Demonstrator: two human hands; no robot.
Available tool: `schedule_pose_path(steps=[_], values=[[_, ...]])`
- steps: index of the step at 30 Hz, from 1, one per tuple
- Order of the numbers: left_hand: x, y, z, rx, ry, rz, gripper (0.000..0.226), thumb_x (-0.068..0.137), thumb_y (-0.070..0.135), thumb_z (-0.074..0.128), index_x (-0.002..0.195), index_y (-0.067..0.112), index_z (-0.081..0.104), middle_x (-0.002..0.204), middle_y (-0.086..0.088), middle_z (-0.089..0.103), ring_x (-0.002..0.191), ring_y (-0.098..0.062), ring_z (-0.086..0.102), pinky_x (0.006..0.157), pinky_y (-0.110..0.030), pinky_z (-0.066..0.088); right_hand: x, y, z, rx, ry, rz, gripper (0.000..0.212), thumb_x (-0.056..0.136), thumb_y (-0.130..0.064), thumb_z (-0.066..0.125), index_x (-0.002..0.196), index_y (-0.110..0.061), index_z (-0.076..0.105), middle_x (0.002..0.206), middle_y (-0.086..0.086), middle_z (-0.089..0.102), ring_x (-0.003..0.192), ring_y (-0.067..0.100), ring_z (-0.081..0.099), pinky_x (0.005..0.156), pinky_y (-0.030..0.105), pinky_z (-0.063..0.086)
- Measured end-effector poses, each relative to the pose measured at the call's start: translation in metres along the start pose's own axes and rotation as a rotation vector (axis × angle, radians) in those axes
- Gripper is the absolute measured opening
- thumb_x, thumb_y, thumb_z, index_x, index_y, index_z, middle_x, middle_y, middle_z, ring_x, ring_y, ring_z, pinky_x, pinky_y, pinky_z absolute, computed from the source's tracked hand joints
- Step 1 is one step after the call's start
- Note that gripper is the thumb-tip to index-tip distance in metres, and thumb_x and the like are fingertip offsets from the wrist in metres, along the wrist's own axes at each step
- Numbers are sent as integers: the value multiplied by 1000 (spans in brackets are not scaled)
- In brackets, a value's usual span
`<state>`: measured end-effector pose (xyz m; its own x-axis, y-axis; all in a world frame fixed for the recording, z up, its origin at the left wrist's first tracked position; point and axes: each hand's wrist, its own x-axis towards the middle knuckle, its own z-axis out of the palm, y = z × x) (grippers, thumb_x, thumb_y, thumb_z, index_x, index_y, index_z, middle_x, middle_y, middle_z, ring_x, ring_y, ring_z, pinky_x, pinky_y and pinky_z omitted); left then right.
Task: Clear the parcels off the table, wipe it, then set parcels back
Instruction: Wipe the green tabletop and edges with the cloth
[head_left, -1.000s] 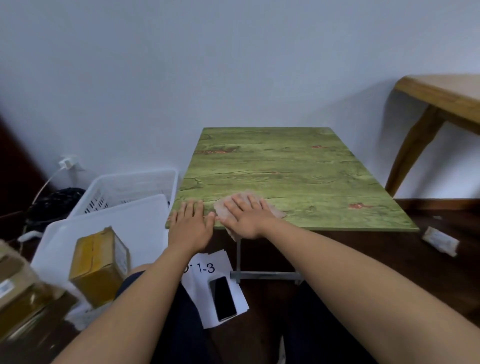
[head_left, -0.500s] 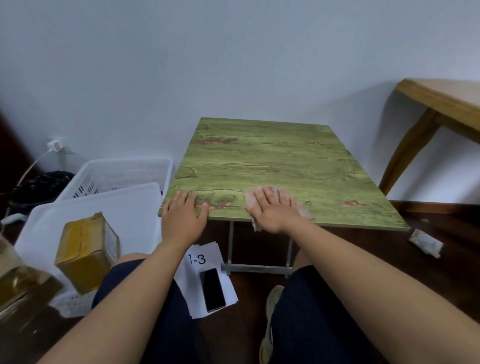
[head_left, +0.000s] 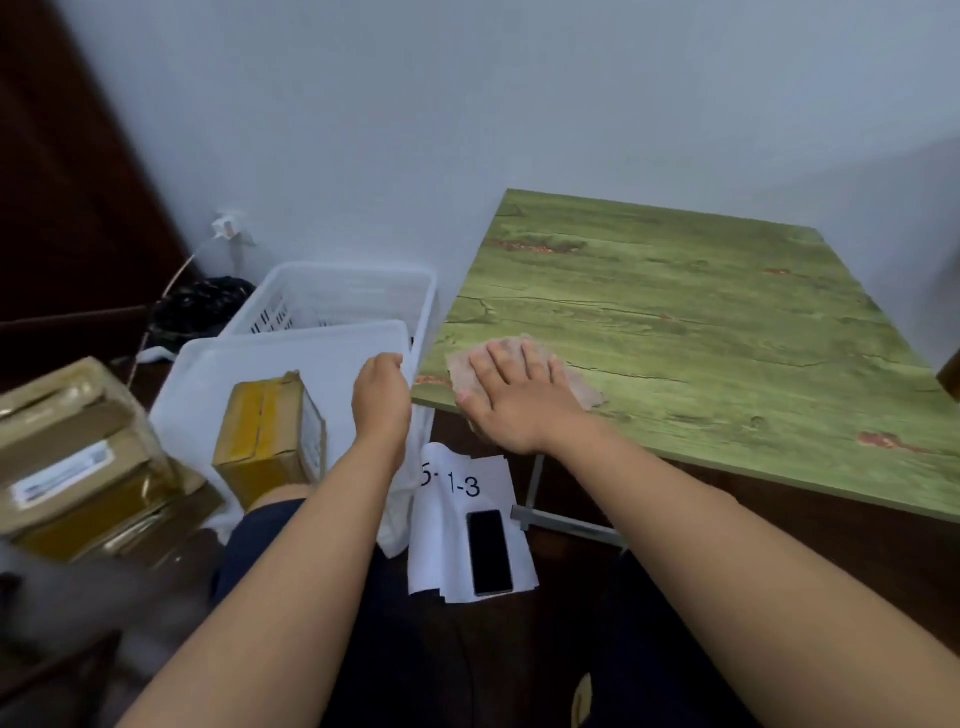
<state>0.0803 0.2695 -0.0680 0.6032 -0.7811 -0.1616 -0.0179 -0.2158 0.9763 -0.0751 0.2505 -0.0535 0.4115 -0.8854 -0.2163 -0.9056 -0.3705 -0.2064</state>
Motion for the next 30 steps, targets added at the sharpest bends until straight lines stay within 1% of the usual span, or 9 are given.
schedule_pose_path(steps=[4, 7, 9, 11, 13, 19, 21, 24, 30], values=[[6, 0, -8, -184, -46, -102, 27, 95, 26, 37, 94, 17, 62, 112, -3, 66, 98, -19, 62, 91, -37, 45, 14, -28, 4, -69, -24, -74, 78, 94, -70, 19, 156, -32, -10, 162, -8, -24, 147, 29, -27, 117, 52, -16], [13, -1, -8, -149, -99, -99, 26, 94, 29, 39, 92, 19, 63, 109, -2, 66, 98, -21, 63, 91, -38, 45, 17, -29, 3, -59, -37, -92, 78, 94, -71, 19, 155, -34, -11, 162, -9, -24, 147, 26, -28, 118, 50, -17], [14, -2, -8, 70, -90, 75, 29, 95, 31, 39, 100, 18, 64, 109, 1, 63, 105, -22, 59, 97, -39, 44, 17, -23, 2, -43, -51, -99, 73, 96, -68, 16, 155, -36, -11, 161, -11, -24, 147, 23, -27, 118, 48, -16], [11, -6, -6, 375, -47, 411, 35, 98, 31, 40, 119, 14, 62, 119, -1, 63, 113, -23, 54, 100, -39, 41, 15, -13, 0, -46, -46, -90, 69, 97, -66, 14, 155, -37, -10, 162, -12, -22, 147, 21, -26, 119, 47, -15], [1, -6, -3, 507, -38, 681, 40, 96, 30, 40, 123, 11, 62, 124, -6, 64, 117, -27, 53, 100, -38, 39, 11, 0, -3, -36, -29, -53, 69, 97, -66, 13, 156, -37, -8, 162, -12, -21, 148, 21, -25, 119, 47, -14], [-33, -9, 28, 675, -114, 960, 38, 88, 28, 41, 109, 9, 66, 105, -8, 68, 97, -29, 59, 82, -38, 44, -22, 71, -14, -5, -8, 126, 69, 97, -68, 14, 156, -38, -6, 162, -11, -21, 149, 21, -22, 120, 47, -12], [-41, -13, 38, 736, -150, 992, 35, 88, 27, 43, 108, 8, 66, 103, -7, 68, 96, -27, 60, 81, -38, 45, -39, 102, -17, 10, 2, 190, 68, 97, -67, 13, 156, -38, -6, 162, -11, -20, 149, 21, -21, 119, 47, -10], [-44, -16, 49, 870, -188, 929, 40, 88, 30, 39, 110, 8, 66, 109, -7, 68, 103, -27, 59, 88, -41, 47, -69, 150, -22, 38, 25, 316, 67, 98, -66, 13, 156, -38, -5, 163, -10, -18, 150, 22, -19, 119, 48, -8], [-51, -13, 59, 909, -103, 860, 43, 82, 27, 40, 107, 5, 67, 108, -13, 69, 100, -34, 59, 86, -46, 46, -134, 236, -27, 90, 61, 577, 67, 98, -65, 14, 156, -38, -3, 164, -10, -14, 151, 24, -13, 120, 49, -4]])
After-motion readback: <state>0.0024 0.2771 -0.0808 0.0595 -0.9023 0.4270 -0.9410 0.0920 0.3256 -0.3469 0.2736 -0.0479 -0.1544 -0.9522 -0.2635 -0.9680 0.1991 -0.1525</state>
